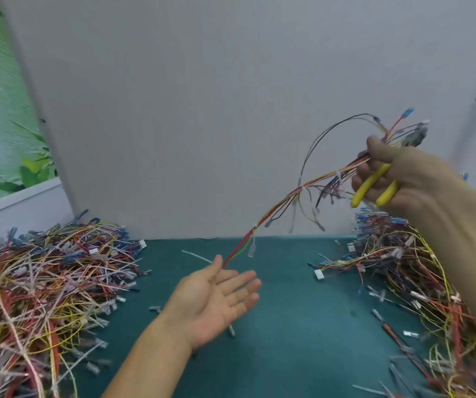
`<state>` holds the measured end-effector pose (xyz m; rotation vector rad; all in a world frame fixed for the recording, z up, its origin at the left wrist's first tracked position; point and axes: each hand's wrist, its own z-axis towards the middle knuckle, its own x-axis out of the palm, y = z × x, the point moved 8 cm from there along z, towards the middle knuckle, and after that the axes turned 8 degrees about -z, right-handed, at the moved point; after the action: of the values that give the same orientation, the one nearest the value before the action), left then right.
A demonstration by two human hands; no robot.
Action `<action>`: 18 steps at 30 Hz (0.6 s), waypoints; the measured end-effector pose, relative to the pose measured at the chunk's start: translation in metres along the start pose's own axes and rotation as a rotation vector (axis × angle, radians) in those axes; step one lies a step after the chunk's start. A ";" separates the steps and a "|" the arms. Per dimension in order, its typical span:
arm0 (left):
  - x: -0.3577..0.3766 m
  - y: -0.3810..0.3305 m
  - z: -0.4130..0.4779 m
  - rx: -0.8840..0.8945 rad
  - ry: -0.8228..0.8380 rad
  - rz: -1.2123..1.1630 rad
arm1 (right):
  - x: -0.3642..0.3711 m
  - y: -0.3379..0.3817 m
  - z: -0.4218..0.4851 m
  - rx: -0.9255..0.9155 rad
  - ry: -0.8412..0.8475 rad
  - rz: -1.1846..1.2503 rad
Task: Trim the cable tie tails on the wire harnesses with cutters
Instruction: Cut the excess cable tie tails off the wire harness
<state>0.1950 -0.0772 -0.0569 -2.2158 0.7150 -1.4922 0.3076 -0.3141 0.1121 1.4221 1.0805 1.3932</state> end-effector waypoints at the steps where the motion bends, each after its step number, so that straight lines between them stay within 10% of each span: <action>1: 0.000 -0.009 0.003 0.040 -0.005 -0.075 | 0.000 -0.007 -0.003 0.024 0.019 -0.011; 14: 0.010 -0.125 -0.020 0.657 0.068 -0.312 | 0.014 -0.050 -0.014 0.087 0.141 -0.001; 18: -0.005 -0.133 -0.018 0.697 -0.107 -0.120 | 0.011 -0.056 -0.016 0.077 0.135 -0.386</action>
<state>0.2037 0.0315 0.0208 -1.7906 0.0026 -1.3818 0.2909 -0.2882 0.0613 1.1081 1.4233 1.1886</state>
